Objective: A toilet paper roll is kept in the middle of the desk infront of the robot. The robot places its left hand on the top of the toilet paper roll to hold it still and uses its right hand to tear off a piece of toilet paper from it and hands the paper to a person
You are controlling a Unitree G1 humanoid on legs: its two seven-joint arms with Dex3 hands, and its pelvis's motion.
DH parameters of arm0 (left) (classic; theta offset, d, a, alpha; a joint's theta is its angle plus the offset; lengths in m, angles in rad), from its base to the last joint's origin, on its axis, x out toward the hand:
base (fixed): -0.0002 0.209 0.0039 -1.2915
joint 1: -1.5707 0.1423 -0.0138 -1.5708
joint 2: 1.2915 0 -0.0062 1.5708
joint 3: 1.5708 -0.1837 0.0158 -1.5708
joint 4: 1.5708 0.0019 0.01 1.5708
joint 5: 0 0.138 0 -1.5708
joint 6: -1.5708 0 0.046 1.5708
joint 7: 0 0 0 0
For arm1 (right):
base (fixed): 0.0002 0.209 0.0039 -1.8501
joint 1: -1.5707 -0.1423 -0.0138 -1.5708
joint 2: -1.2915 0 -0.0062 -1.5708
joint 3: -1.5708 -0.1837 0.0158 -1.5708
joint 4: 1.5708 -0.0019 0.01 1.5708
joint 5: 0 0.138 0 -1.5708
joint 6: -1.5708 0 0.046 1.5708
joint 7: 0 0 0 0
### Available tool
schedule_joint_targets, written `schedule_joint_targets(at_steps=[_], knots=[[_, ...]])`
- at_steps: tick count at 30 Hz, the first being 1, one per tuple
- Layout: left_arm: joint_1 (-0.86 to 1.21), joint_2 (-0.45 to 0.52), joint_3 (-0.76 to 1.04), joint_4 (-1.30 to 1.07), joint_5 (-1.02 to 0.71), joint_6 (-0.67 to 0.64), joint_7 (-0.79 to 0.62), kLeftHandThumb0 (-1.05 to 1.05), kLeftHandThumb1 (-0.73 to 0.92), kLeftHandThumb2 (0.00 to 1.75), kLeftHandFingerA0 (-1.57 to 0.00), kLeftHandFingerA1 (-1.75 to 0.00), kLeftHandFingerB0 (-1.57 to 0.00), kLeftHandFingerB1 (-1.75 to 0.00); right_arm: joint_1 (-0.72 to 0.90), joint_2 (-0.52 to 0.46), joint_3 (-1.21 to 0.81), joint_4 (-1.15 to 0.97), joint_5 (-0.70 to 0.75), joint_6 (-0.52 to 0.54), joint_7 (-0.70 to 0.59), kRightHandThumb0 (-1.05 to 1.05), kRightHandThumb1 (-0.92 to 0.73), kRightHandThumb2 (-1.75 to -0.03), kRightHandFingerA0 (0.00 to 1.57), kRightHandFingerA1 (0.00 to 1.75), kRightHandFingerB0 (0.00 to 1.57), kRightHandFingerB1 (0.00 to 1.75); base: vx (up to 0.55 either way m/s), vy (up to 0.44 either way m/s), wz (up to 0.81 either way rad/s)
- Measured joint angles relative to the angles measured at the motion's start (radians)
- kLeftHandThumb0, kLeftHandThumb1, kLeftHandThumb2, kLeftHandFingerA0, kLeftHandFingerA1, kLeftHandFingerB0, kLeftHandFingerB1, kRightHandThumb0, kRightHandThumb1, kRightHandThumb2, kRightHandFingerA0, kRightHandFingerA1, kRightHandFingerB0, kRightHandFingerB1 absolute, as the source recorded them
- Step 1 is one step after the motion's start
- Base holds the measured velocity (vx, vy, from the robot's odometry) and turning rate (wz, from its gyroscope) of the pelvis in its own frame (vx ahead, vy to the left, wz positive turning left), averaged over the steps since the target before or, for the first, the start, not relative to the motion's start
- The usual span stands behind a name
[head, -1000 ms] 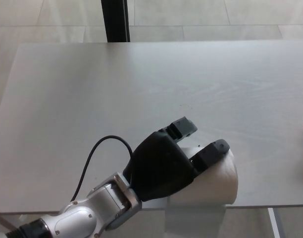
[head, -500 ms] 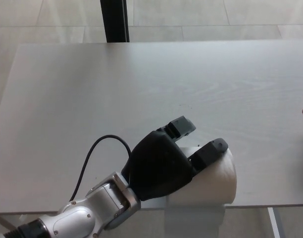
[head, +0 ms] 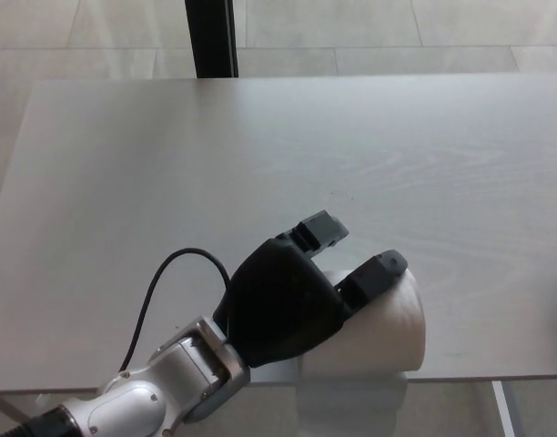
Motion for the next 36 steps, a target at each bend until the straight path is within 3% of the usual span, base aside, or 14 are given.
schedule_joint_targets(at_steps=[2,8,9,10,18,19,22,25,26,29,30,31,32,36], knots=[[0.002,0.003,0.003,-0.001,0.000,0.000,0.000,-0.53,0.80,0.64,-0.46,-0.49,-0.40,-0.42,0.000,-0.006,0.034,0.011,-0.019,-0.002,0.007,-0.77,-0.42,-0.75,0.00,0.00,0.15,0.36,0.00,0.000,0.00],[0.013,0.006,0.021,-0.004,-0.002,0.000,0.000,-0.53,0.76,0.63,-0.46,-0.51,-0.39,-0.42,-0.001,-0.022,0.142,0.025,-0.091,-0.004,0.031,-0.87,-0.51,-0.82,0.00,0.12,0.09,0.01,0.00,0.000,0.00],[0.015,0.007,0.025,-0.004,-0.002,0.000,-0.001,-0.55,0.58,0.92,-0.41,-0.60,-0.33,-0.54,-0.001,-0.025,0.156,0.025,-0.101,-0.005,0.035,-0.87,-0.51,-0.84,0.00,0.14,0.07,0.03,0.00,0.000,0.00],[0.018,0.008,0.031,-0.005,-0.003,0.000,-0.001,-0.51,0.73,0.62,-0.46,-0.53,-0.37,-0.44,-0.001,-0.028,0.172,0.025,-0.114,-0.007,0.040,-0.87,-0.48,-0.85,0.00,0.13,0.00,0.07,0.00,0.000,0.00],[0.034,0.023,0.095,-0.010,-0.018,0.000,-0.031,-0.46,0.69,0.61,-0.27,-0.50,-0.25,-0.41,-0.004,-0.068,0.262,0.013,-0.211,-0.022,0.071,-0.80,-0.52,-0.86,0.00,0.05,0.11,0.20,0.00,0.000,0.00],[0.035,0.027,0.106,-0.013,-0.022,0.000,-0.042,-0.64,0.45,0.85,0.00,-0.28,0.00,-0.21,-0.004,-0.076,0.268,0.011,-0.223,-0.026,0.074,-0.89,-0.56,-0.85,0.00,0.03,0.07,0.15,0.00,0.000,0.00],[0.030,0.045,0.132,-0.026,-0.032,0.000,-0.086,-0.65,0.66,0.60,0.00,0.00,0.00,-0.03,-0.004,-0.088,0.271,-0.003,-0.241,-0.032,0.077,-0.81,-0.36,-0.74,0.00,0.00,0.05,0.23,0.00,0.000,0.00],[0.020,0.055,0.153,-0.038,-0.041,0.000,-0.124,-0.76,0.55,0.75,0.00,0.00,0.00,0.00,-0.004,-0.089,0.271,-0.017,-0.248,-0.035,0.078,-0.84,-0.49,-0.56,0.00,0.00,0.04,0.28,0.00,0.000,0.00],[0.014,0.058,0.160,-0.041,-0.044,0.001,-0.139,-0.75,0.53,0.74,0.00,0.00,0.00,0.00,-0.004,-0.089,0.271,-0.023,-0.250,-0.036,0.078,-0.87,-0.53,-0.88,0.00,0.07,0.09,0.16,0.00,0.000,0.00],[-0.008,0.064,0.184,-0.046,-0.061,0.001,-0.182,-0.78,0.56,0.72,0.00,0.00,0.00,0.00,-0.004,-0.089,0.270,-0.036,-0.258,-0.038,0.078,-0.96,-0.58,-0.89,0.00,0.03,0.03,0.15,0.00,0.000,0.00],[-0.018,0.067,0.194,-0.046,-0.068,0.001,-0.198,-0.82,0.62,0.59,0.00,0.00,0.00,0.00,-0.004,-0.089,0.270,-0.043,-0.262,-0.038,0.079,-0.86,-0.46,-0.68,0.00,0.00,0.05,0.26,0.00,0.000,0.00],[-0.027,0.070,0.202,-0.046,-0.073,0.001,-0.211,-0.97,0.56,0.92,0.00,-0.20,0.00,0.00,-0.003,-0.089,0.270,-0.049,-0.265,-0.038,0.079,-0.85,-0.50,-0.61,0.00,0.00,0.05,0.28,0.00,0.000,0.00],[-0.038,0.075,0.211,-0.046,-0.079,0.001,-0.225,-0.89,0.62,0.59,0.00,0.00,0.00,0.00,-0.003,-0.089,0.270,-0.055,-0.267,-0.039,0.079,-0.88,-0.55,-0.91,0.00,0.12,0.09,0.21,0.00,0.000,0.00],[-0.082,0.102,0.246,-0.046,-0.099,0.001,-0.283,-0.92,0.63,0.59,0.00,0.00,0.00,0.00,-0.003,-0.089,0.270,-0.078,-0.273,-0.040,0.079,-0.89,-0.53,-0.90,0.00,0.11,0.08,0.06,0.00,0.000,0.00]])
